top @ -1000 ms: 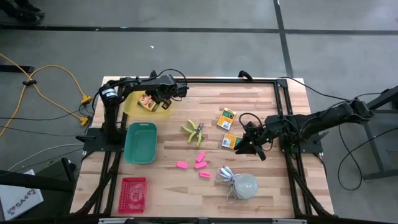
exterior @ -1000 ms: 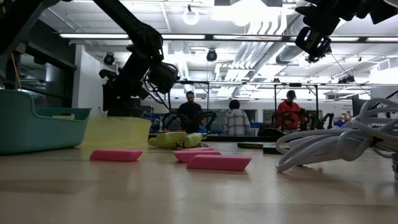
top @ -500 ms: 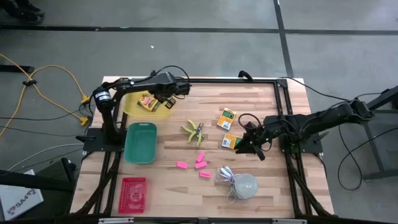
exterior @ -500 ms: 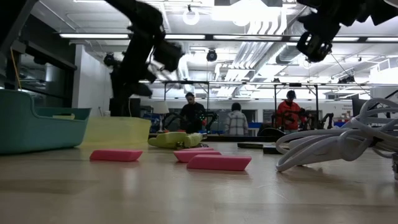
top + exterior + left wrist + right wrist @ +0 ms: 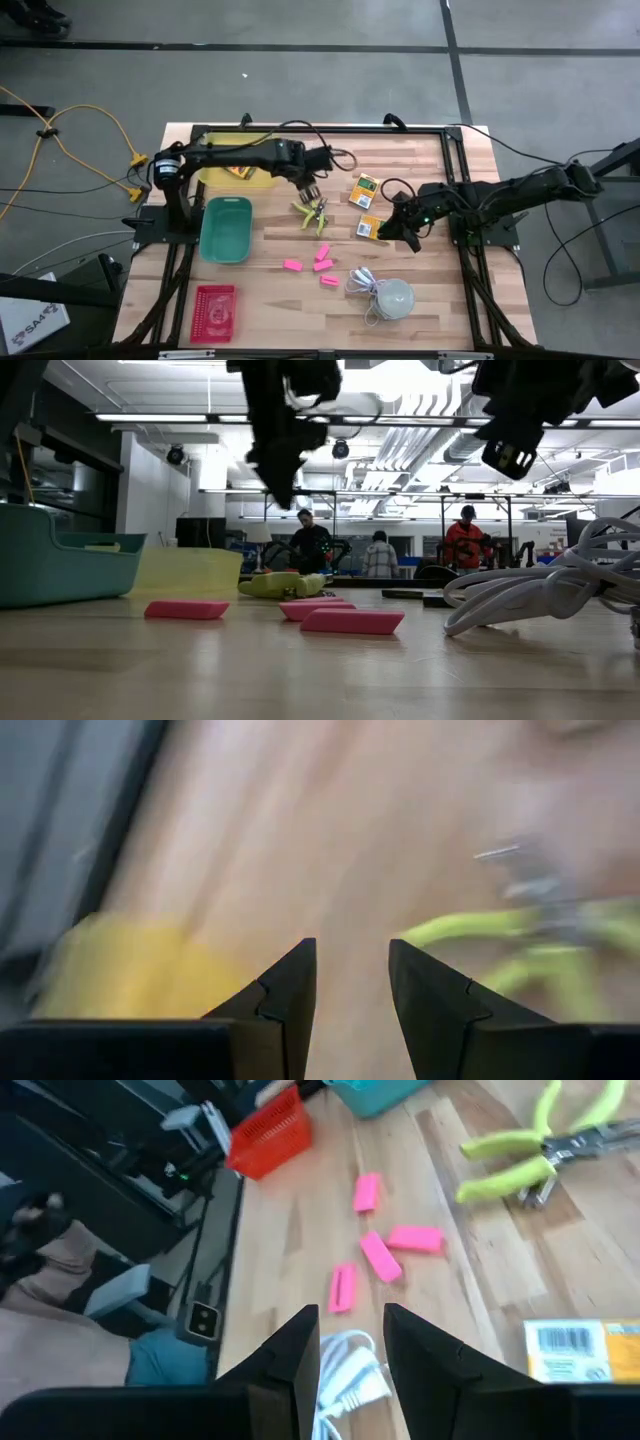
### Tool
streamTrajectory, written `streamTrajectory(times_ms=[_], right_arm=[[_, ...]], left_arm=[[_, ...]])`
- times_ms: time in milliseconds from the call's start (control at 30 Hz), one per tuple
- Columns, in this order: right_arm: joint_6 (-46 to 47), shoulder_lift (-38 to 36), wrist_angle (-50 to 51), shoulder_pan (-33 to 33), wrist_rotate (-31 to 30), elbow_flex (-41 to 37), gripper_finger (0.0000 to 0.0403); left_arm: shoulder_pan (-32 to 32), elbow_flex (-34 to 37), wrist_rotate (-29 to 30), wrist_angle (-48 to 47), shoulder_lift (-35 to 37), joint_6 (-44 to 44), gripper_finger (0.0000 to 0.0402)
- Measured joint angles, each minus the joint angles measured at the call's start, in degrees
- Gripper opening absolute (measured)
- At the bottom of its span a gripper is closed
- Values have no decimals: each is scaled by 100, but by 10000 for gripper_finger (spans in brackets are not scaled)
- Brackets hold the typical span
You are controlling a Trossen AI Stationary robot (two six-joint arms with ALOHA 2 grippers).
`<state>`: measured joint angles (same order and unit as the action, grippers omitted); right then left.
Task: Pick & Place School Supplies
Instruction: Put the top yellow crayon box into the yellow bin
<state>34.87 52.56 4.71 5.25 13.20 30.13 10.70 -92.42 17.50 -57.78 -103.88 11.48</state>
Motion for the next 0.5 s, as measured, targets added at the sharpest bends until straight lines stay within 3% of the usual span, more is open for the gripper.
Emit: streamTrajectory(times_ms=[133,500], right_arm=[[2,0,417,-15,-348,0,103],[144,0,1310,-15,-1098,0,103]], left_arm=[[-127,0,-941,641,0,-547,121],[12,94,-2757,1797,0,-1047,121]])
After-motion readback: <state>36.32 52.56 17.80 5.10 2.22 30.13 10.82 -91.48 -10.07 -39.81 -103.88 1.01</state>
